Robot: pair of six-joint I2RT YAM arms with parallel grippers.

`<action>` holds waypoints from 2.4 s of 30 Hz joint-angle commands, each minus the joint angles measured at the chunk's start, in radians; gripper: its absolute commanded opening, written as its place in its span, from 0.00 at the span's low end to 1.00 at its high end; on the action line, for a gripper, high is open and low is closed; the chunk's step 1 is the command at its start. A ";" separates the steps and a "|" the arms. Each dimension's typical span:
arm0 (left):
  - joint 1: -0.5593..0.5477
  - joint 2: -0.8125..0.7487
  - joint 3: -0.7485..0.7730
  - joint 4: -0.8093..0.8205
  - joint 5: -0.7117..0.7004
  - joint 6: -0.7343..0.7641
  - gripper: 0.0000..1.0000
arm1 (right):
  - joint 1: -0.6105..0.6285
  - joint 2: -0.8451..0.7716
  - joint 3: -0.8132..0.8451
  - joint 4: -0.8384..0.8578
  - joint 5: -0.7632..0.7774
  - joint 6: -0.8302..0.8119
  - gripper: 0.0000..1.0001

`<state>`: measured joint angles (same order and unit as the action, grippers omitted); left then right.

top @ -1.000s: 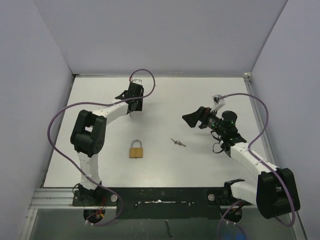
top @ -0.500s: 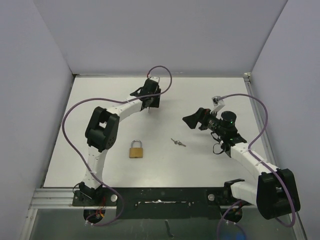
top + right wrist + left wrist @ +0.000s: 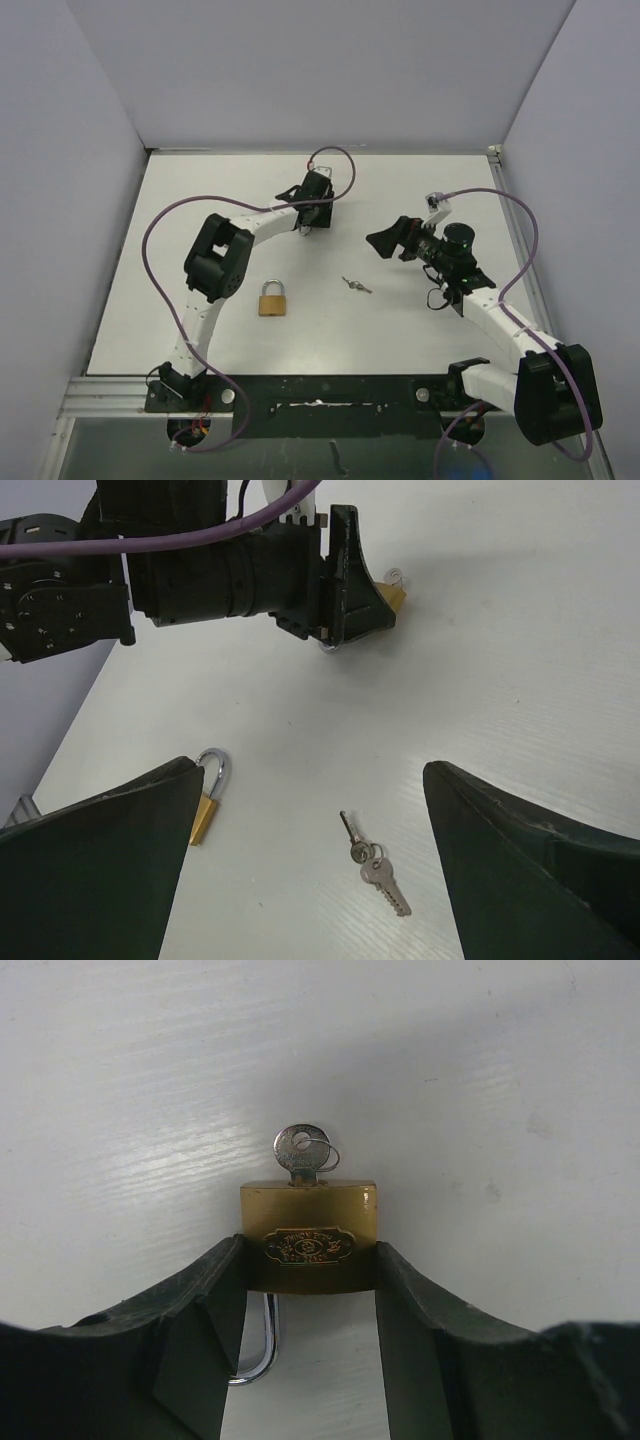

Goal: Unlock with the key

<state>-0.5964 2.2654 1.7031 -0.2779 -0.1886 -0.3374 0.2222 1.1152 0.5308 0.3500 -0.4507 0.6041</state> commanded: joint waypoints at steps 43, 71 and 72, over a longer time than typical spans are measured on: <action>-0.112 -0.998 -0.986 0.276 -0.056 -0.146 0.98 | 0.430 0.297 0.304 -0.593 0.442 -0.286 0.86; -0.112 -1.047 -1.057 0.312 -0.018 -0.160 0.97 | 0.425 0.474 0.410 -0.611 0.443 -0.306 0.61; -0.113 -1.046 -1.056 0.311 -0.018 -0.161 0.97 | 0.424 0.478 0.412 -0.614 0.445 -0.308 0.60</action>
<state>-0.7097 1.2472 0.6437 -0.0036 -0.2047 -0.4904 0.6533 1.5745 0.8913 -0.2665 -0.0288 0.3138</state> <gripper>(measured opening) 0.974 0.613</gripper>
